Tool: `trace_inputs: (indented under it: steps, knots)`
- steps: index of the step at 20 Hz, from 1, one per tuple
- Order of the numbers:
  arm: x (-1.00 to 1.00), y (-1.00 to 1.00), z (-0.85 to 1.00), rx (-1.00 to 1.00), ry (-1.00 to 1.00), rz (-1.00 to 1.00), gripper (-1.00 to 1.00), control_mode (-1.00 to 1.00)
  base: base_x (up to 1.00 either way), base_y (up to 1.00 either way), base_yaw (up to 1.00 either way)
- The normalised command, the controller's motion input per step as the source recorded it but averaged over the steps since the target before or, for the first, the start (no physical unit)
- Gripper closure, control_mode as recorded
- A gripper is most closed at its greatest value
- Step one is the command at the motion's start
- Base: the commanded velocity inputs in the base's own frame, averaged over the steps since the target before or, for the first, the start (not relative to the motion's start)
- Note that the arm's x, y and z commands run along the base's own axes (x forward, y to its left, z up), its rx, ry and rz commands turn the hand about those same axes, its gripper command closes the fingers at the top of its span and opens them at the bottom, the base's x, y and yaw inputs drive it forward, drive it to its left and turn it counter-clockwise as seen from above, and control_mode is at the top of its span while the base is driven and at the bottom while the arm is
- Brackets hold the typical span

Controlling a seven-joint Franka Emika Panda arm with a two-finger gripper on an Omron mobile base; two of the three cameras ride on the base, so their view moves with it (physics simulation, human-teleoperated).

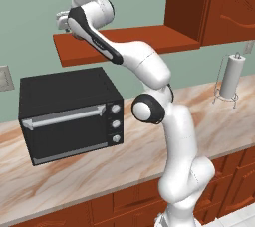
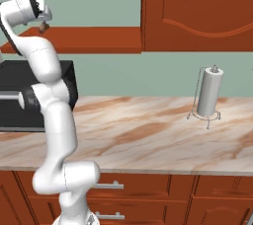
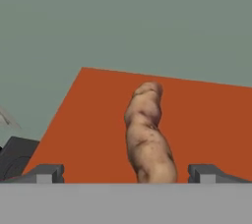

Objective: Pick the potatos from the cabinet and place them in one bowl. Pick the tangerine from the sink and place it in the other bowl.

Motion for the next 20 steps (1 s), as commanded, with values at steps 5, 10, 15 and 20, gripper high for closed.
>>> trace_inputs:
  steps: [5, 10, 15, 20]
  knots:
    - [0.0, -0.01, -0.46, 0.0, 0.0, 0.0, -1.0, -1.0, 0.0, 0.0, 0.0]
    - [0.02, -0.09, -0.35, 0.0, -0.01, 0.0, -1.0, -1.0, 0.0, 0.0, 0.0]
    - [0.16, -0.16, -0.01, 0.0, -0.06, 0.0, -1.0, -1.0, 0.0, 0.0, 0.0]
    - [0.14, -0.07, 0.0, 0.0, -0.06, 0.0, -1.0, -1.0, 0.0, 0.0, 0.0]
